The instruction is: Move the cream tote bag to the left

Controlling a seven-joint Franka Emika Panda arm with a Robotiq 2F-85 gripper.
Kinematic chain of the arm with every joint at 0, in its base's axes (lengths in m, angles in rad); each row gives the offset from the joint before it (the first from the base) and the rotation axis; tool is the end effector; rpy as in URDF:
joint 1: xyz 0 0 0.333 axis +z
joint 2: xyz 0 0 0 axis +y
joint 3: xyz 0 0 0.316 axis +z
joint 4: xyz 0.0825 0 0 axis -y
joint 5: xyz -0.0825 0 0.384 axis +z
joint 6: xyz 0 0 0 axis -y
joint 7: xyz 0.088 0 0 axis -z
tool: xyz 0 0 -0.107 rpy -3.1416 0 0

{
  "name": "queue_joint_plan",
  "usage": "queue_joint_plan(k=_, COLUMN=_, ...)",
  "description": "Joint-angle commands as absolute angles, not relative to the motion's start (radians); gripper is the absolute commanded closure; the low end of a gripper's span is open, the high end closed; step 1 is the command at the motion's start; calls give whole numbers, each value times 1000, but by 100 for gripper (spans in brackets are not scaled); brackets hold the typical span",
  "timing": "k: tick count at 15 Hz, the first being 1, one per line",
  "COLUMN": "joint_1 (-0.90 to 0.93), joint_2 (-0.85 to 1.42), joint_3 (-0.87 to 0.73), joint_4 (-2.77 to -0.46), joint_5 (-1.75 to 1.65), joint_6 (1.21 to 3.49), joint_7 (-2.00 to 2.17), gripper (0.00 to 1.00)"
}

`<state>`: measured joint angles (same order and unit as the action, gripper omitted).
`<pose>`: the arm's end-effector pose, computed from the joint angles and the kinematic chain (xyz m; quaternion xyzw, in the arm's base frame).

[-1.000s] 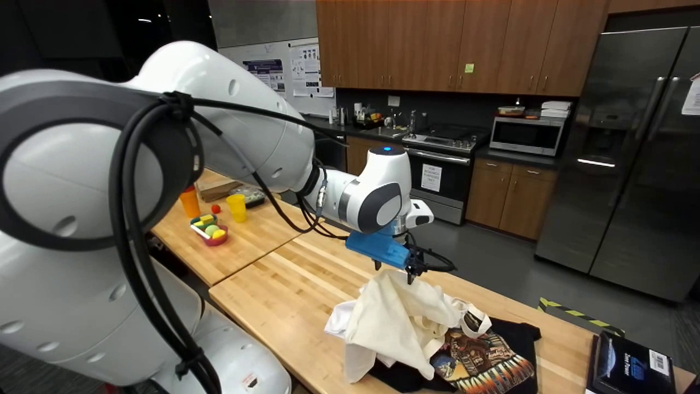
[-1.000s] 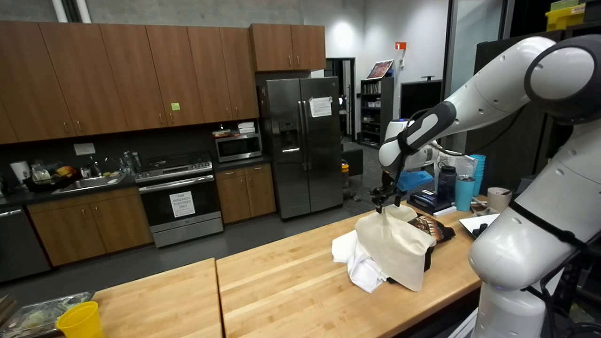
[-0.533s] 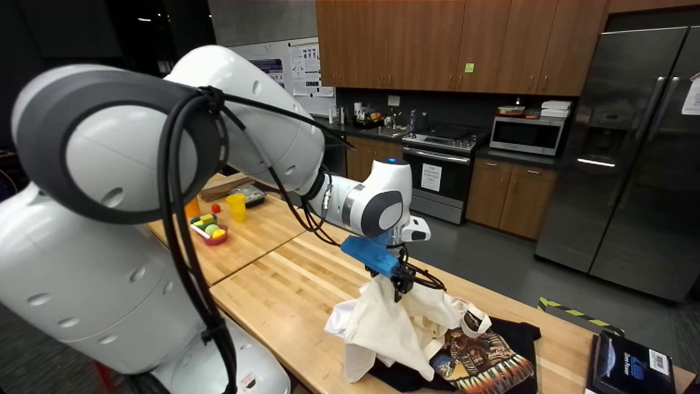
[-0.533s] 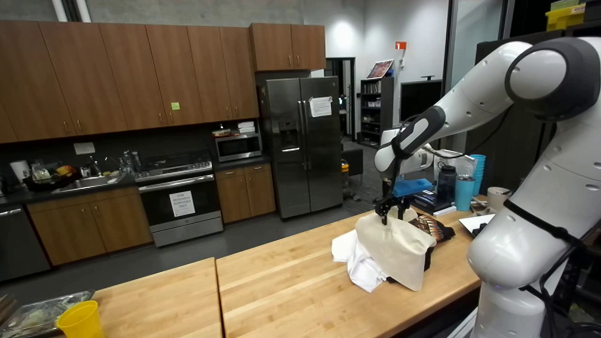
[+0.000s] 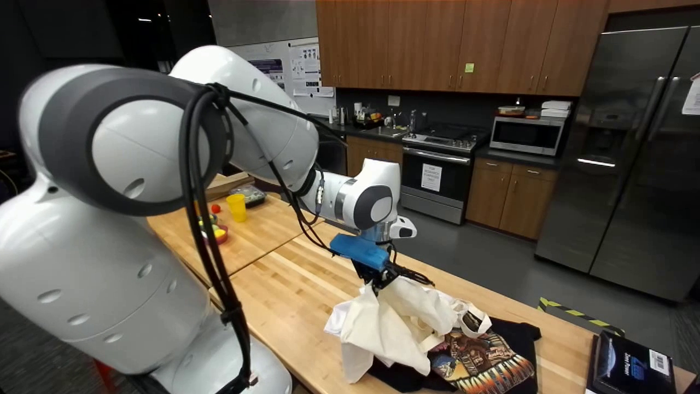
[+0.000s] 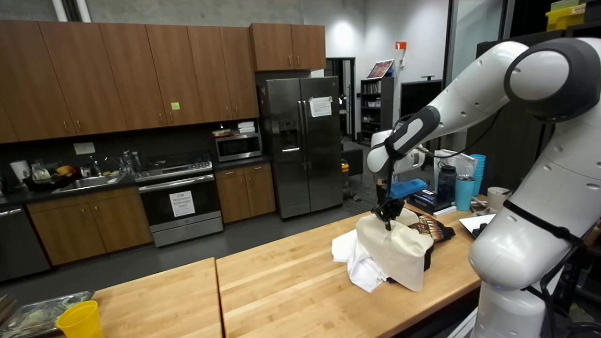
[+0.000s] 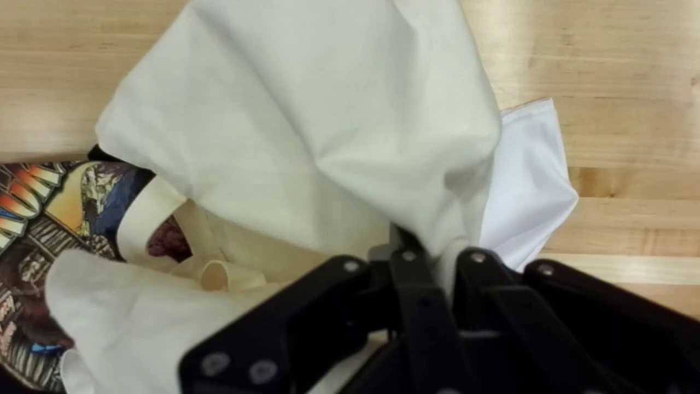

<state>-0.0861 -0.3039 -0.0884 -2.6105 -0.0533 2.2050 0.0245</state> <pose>0.3947 -0.0702 0.3468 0.9955 -0.0797 -0.0515 0.0037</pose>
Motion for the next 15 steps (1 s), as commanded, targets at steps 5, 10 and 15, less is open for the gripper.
queue_joint_plan(k=5, joint_1=16, joint_2=-576, joint_3=16, joint_4=-2540, joint_5=-135, joint_6=1904, joint_7=-143, gripper=99)
queue_joint_plan(k=10, joint_1=139, joint_2=-606, joint_3=97, joint_4=-2447, joint_5=-156, joint_6=1807, joint_7=-231, gripper=99)
queue_joint_plan(k=15, joint_1=249, joint_2=-391, joint_3=183, joint_4=-2298, joint_5=-163, joint_6=1877, joint_7=-300, gripper=99)
